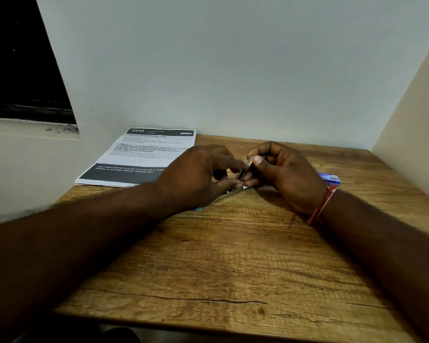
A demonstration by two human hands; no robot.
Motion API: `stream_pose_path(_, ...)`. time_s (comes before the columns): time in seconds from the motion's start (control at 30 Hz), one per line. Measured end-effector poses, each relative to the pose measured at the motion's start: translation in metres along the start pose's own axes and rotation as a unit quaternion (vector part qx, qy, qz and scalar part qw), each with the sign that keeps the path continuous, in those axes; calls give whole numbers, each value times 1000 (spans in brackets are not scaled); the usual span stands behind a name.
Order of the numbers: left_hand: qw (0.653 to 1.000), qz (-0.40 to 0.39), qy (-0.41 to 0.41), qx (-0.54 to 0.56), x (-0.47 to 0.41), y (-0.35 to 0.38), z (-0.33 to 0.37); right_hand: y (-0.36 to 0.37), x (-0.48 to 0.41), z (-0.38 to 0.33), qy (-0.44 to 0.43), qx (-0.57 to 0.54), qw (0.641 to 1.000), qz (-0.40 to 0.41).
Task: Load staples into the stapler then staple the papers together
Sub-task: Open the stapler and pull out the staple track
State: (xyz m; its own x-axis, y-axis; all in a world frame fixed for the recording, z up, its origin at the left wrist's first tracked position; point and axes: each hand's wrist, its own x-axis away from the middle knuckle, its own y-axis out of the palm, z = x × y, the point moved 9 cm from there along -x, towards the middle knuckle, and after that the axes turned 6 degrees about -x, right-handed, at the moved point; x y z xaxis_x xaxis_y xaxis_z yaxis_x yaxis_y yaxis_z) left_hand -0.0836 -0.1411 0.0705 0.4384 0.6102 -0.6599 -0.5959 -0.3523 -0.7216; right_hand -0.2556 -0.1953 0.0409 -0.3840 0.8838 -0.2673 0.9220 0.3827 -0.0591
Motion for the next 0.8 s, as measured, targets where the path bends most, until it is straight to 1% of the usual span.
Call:
stream_pose_path(0.47, 999, -2, -41, 25, 0, 1, -7, -1, -1, 5, 14, -12, 1000, 4)
stream_pose_path(0.57, 998, 0, -42, 37, 0, -1, -5, -2, -1, 5, 16, -14, 1000, 4)
stream_pose_path(0.7, 999, 2, -38, 27, 1, -3, -4, -2, -1, 5, 13, -27, 1000, 5)
stream_pose_path(0.8, 997, 3, -55, 46, 2, -3, -6, -1, -1, 5, 12, -25, 1000, 8)
